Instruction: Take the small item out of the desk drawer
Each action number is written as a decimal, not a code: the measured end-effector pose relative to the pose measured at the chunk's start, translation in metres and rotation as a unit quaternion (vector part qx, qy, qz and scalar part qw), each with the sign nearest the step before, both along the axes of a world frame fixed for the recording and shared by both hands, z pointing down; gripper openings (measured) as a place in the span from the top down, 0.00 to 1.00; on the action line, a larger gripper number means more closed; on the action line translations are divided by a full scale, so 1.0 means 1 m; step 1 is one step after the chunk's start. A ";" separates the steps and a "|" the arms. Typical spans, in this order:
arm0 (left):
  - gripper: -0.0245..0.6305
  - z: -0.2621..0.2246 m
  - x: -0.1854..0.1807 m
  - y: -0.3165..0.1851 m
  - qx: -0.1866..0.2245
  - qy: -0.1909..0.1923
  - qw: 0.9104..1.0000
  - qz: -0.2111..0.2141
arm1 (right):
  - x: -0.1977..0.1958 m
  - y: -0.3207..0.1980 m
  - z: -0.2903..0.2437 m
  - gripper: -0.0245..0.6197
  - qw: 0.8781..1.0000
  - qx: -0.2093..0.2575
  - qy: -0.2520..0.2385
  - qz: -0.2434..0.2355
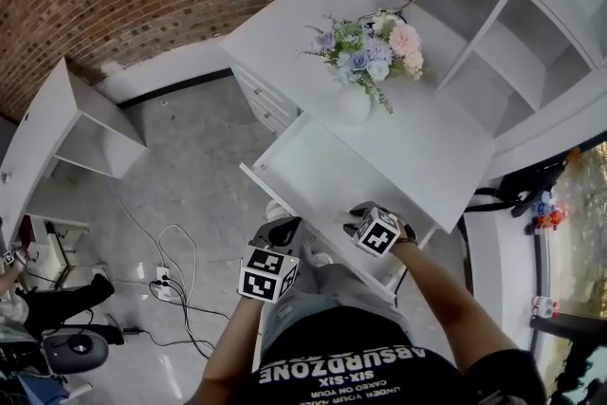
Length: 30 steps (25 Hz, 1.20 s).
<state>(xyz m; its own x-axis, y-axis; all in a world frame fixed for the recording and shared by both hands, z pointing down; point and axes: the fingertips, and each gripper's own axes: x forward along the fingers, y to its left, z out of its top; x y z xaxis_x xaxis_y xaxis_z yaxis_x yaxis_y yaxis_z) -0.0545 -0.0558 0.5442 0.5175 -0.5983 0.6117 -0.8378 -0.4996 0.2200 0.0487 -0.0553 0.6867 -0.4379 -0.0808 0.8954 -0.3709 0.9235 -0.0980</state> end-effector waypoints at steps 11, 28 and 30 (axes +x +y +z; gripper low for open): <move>0.95 0.000 0.004 0.002 0.002 0.001 1.000 0.003 | -0.001 -0.003 -0.028 0.74 0.995 -0.012 -0.056 0.082; 0.95 -0.009 0.019 0.002 0.016 0.007 1.000 0.008 | -0.002 -0.007 -0.090 0.74 0.968 -0.006 -0.161 0.192; 0.95 -0.011 0.022 0.001 0.019 0.008 1.000 0.010 | -0.002 -0.006 -0.096 0.74 0.964 -0.002 -0.169 0.203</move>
